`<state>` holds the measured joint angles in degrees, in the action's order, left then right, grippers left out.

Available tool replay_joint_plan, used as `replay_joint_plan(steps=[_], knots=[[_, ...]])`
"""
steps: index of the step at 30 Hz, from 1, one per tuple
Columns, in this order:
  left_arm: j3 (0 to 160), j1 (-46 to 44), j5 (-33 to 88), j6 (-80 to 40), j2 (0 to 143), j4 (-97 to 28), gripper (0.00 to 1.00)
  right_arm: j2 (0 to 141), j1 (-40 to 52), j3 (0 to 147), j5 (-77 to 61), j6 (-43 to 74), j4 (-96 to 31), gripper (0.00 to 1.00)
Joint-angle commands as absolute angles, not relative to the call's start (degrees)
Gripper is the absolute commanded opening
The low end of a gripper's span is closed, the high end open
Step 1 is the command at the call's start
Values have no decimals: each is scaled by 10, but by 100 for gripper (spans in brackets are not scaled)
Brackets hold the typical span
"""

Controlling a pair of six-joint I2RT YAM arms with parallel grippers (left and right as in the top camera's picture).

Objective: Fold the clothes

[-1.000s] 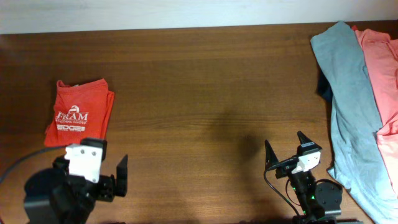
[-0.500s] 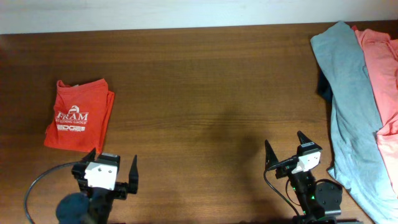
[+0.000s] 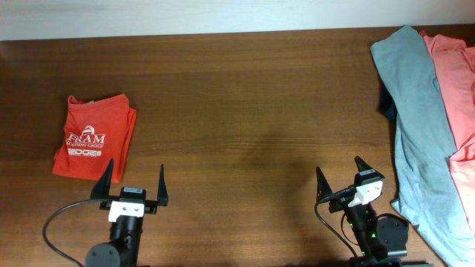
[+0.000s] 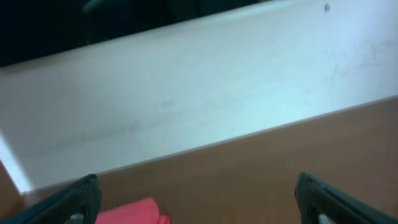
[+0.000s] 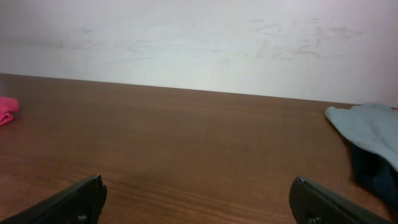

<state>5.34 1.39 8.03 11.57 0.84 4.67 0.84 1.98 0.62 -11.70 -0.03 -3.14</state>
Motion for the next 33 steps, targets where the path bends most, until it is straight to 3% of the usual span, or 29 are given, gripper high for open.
replay_joint_plan(steps=[1,6,33], knots=[[4,11,77,107,3,85,99,3,24,3,-116,0,-34,99],[5,6,75,86,4,-41,99,3,24,3,-116,0,-34,99],[5,5,75,84,3,-40,99,3,24,3,-116,0,-34,99]])
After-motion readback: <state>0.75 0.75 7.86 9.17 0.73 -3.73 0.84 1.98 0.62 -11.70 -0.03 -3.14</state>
